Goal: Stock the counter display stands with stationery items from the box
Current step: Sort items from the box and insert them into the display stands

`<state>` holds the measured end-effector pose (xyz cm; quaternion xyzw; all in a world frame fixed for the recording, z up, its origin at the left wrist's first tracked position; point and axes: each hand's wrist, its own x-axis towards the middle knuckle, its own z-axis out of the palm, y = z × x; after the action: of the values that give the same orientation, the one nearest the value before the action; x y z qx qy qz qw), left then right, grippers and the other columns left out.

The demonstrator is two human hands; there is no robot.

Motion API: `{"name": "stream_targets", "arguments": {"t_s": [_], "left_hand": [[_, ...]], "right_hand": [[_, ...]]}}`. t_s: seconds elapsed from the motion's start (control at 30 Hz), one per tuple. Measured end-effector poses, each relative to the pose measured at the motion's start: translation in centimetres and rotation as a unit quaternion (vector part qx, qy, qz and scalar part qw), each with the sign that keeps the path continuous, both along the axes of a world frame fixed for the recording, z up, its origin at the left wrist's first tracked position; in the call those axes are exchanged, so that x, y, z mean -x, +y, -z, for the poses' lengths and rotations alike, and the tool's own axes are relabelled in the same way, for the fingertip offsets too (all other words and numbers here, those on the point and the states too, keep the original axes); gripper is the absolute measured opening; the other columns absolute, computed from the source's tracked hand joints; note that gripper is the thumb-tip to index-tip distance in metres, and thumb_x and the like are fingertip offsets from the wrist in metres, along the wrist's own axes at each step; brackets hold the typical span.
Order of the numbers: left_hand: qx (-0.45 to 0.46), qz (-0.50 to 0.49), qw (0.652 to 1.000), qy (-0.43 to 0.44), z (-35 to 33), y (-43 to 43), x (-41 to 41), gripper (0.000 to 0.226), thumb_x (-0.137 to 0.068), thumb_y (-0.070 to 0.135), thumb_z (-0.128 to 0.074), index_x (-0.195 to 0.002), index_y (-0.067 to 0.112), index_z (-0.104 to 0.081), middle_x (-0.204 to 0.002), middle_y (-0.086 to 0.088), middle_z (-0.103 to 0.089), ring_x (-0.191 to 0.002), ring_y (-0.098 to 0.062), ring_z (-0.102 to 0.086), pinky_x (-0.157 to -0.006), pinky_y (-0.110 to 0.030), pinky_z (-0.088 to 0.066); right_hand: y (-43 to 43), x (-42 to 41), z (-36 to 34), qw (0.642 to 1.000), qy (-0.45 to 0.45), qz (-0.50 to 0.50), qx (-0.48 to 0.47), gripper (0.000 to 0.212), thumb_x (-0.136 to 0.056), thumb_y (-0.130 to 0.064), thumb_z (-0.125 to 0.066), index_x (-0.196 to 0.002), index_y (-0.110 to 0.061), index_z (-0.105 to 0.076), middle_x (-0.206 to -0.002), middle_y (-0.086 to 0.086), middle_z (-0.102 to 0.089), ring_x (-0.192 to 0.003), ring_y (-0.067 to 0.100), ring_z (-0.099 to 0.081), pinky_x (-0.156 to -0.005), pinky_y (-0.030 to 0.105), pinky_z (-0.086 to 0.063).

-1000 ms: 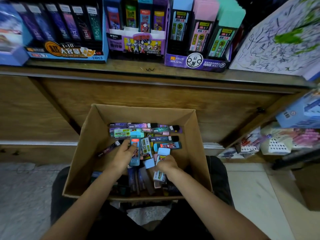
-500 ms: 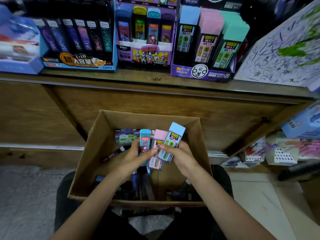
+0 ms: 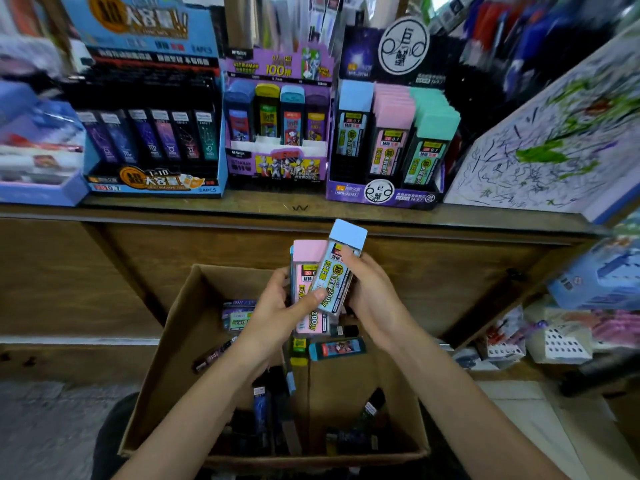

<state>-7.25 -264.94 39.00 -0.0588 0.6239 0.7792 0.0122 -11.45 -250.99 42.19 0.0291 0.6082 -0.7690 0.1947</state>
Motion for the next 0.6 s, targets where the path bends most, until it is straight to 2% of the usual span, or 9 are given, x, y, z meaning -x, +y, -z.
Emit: {"name": "stream_targets", "arguments": {"t_s": [0.1,0.2,0.23,0.3,0.4,0.5,0.6], "left_hand": [[0.004,-0.004,1.000,0.017,-1.7,0.2,0.9,0.053,-0.064,0.029,-0.073,-0.112,0.023,-0.050,-0.095,0.007,-0.073,-0.085,-0.015,-0.071,-0.064,-0.025,-0.057],[-0.034,-0.014,0.999,0.002,-3.0,0.6,1.9,0.051,-0.065,0.027,-0.072,-0.112,0.022,-0.052,-0.096,0.002,-0.074,-0.086,-0.018,-0.071,-0.069,-0.030,-0.057],[-0.055,-0.015,0.998,-0.006,-3.3,0.7,2.2,0.048,-0.066,0.027,-0.070,-0.111,0.020,-0.054,-0.097,-0.001,-0.073,-0.087,-0.019,-0.071,-0.071,-0.032,-0.056],[-0.076,-0.011,0.997,-0.014,-3.9,0.8,2.7,0.043,-0.071,0.029,-0.067,-0.111,0.018,-0.057,-0.100,-0.003,-0.073,-0.089,-0.019,-0.071,-0.073,-0.034,-0.055],[-0.043,0.004,0.999,0.010,-4.9,0.9,3.1,0.044,-0.073,0.034,-0.064,-0.114,0.023,-0.054,-0.098,0.005,-0.073,-0.089,-0.016,-0.071,-0.065,-0.027,-0.057],[-0.030,0.007,0.999,0.031,-5.7,0.7,3.4,0.048,-0.072,0.035,-0.064,-0.117,0.024,-0.051,-0.097,0.007,-0.073,-0.086,-0.015,-0.071,-0.060,-0.023,-0.056],[-0.025,-0.002,0.999,0.041,-6.5,0.1,3.7,0.047,-0.072,0.034,-0.065,-0.116,0.024,-0.052,-0.096,0.007,-0.074,-0.086,-0.014,-0.071,-0.061,-0.021,-0.055]], "right_hand": [[0.8,1.1,-2.3,0.993,0.091,0.020,-0.078,0.017,-0.095,-0.021,-0.052,-0.110,-0.020,-0.061,-0.106,0.001,-0.069,-0.102,0.016,-0.064,-0.089,0.034,-0.051],[1.4,2.0,-4.1,0.984,0.136,0.017,-0.118,0.020,-0.094,-0.016,-0.055,-0.111,-0.012,-0.063,-0.101,-0.001,-0.070,-0.089,0.006,-0.065,-0.068,0.014,-0.048],[1.6,2.3,-4.6,0.982,0.143,0.018,-0.124,0.019,-0.093,-0.016,-0.055,-0.109,-0.011,-0.064,-0.098,-0.001,-0.070,-0.084,0.004,-0.064,-0.063,0.012,-0.045],[2.1,2.8,-5.5,0.980,0.148,0.015,-0.134,0.016,-0.093,-0.016,-0.056,-0.105,-0.013,-0.066,-0.096,0.000,-0.071,-0.084,0.009,-0.063,-0.064,0.019,-0.044],[2.9,3.7,-6.6,0.978,0.158,0.013,-0.135,0.017,-0.091,-0.016,-0.060,-0.107,-0.015,-0.062,-0.098,0.001,-0.071,-0.092,0.017,-0.065,-0.068,0.028,-0.046],[3.3,4.7,-7.8,0.980,0.159,0.028,-0.116,0.017,-0.091,-0.019,-0.059,-0.107,-0.015,-0.057,-0.097,0.004,-0.070,-0.094,0.021,-0.065,-0.069,0.029,-0.048],[3.5,5.7,-9.3,0.975,0.177,0.019,-0.130,0.010,-0.094,-0.017,-0.055,-0.101,-0.011,-0.058,-0.094,0.007,-0.069,-0.084,0.015,-0.065,-0.062,0.022,-0.050]]}}
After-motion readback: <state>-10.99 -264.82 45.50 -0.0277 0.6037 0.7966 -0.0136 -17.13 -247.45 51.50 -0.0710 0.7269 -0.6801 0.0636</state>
